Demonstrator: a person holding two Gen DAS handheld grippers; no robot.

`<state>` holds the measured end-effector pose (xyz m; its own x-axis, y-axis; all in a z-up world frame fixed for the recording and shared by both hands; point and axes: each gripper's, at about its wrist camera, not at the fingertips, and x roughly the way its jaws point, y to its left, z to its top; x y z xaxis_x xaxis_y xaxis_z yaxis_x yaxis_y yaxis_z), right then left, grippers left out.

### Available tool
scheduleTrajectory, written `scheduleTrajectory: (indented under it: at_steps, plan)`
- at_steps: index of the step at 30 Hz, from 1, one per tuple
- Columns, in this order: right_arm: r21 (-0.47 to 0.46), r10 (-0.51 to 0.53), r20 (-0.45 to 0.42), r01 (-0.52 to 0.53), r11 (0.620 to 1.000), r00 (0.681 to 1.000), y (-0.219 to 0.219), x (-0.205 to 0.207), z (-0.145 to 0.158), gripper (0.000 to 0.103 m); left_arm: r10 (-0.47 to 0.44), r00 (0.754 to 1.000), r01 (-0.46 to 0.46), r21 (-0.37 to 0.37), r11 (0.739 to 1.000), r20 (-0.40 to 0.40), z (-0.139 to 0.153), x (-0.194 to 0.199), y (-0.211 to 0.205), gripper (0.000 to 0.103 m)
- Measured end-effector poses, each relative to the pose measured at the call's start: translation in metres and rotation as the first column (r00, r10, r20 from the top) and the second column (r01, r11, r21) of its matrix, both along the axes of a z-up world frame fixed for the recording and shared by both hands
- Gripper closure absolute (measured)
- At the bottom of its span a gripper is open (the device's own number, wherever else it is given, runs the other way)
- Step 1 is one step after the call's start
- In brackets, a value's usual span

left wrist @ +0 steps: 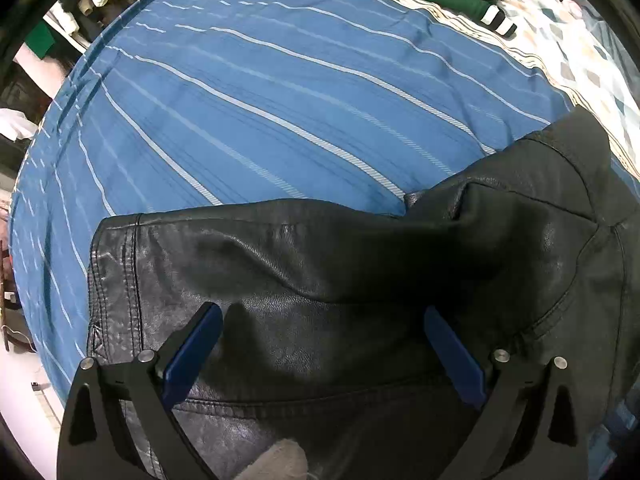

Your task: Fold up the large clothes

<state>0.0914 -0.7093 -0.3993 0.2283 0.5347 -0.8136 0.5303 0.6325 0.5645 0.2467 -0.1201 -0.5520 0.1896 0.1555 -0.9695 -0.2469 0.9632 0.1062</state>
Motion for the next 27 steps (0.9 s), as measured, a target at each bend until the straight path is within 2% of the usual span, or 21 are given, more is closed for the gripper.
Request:
scheduleTrajectory:
  at_steps: [3, 7, 11, 12, 13, 14, 16, 19, 24, 27]
  plan:
    - [0.139, -0.110, 0.079, 0.098, 0.985, 0.991, -0.010, -0.004, -0.038, 0.036, -0.014, 1.000, 0.014, 0.003, 1.000, -0.005, 0.000, 0.002, 0.001, 0.000]
    - [0.269, -0.211, 0.212, 0.150, 0.951, 0.954, 0.002, 0.023, -0.056, 0.035, -0.032, 0.999, 0.032, 0.004, 0.999, 0.002, -0.002, 0.004, 0.002, 0.000]
    - [0.292, -0.223, 0.243, 0.148, 0.945, 0.944, 0.018, 0.052, -0.067, 0.036, -0.037, 0.999, 0.037, 0.002, 0.999, 0.008, -0.003, 0.007, 0.004, 0.000]
    - [0.299, -0.224, 0.254, 0.144, 0.943, 0.941, 0.020, 0.055, -0.066, 0.051, -0.044, 0.999, 0.044, 0.009, 0.999, 0.010, -0.002, 0.009, 0.004, 0.000]
    - [0.317, -0.229, 0.257, 0.142, 0.938, 0.939, 0.027, 0.059, -0.066, 0.076, -0.053, 0.999, 0.053, 0.017, 0.998, 0.010, -0.002, 0.012, 0.005, 0.000]
    - [0.335, -0.242, 0.257, 0.149, 0.930, 0.935, 0.028, 0.061, -0.066, 0.077, -0.065, 0.998, 0.065, 0.026, 0.998, 0.009, -0.002, 0.015, 0.005, 0.000]
    - [0.384, -0.291, 0.272, 0.173, 0.907, 0.917, 0.016, 0.057, -0.054, 0.082, -0.095, 0.995, 0.094, 0.041, 0.995, 0.009, -0.001, 0.020, 0.002, 0.000]
    - [0.393, -0.307, 0.328, 0.166, 0.904, 0.894, 0.021, 0.055, -0.015, 0.084, -0.124, 0.992, 0.123, 0.043, 0.991, 0.019, -0.002, 0.030, -0.004, 0.000]
    - [0.346, -0.250, 0.423, 0.099, 0.933, 0.871, 0.044, 0.060, 0.049, 0.085, -0.191, 0.979, 0.189, 0.036, 0.981, 0.066, -0.004, 0.058, -0.034, 0.000]
    - [0.291, -0.199, 0.463, 0.064, 0.955, 0.864, 0.054, 0.073, 0.078, 0.085, -0.188, 0.978, 0.192, -0.034, 0.981, 0.090, -0.007, 0.080, -0.043, 0.000]
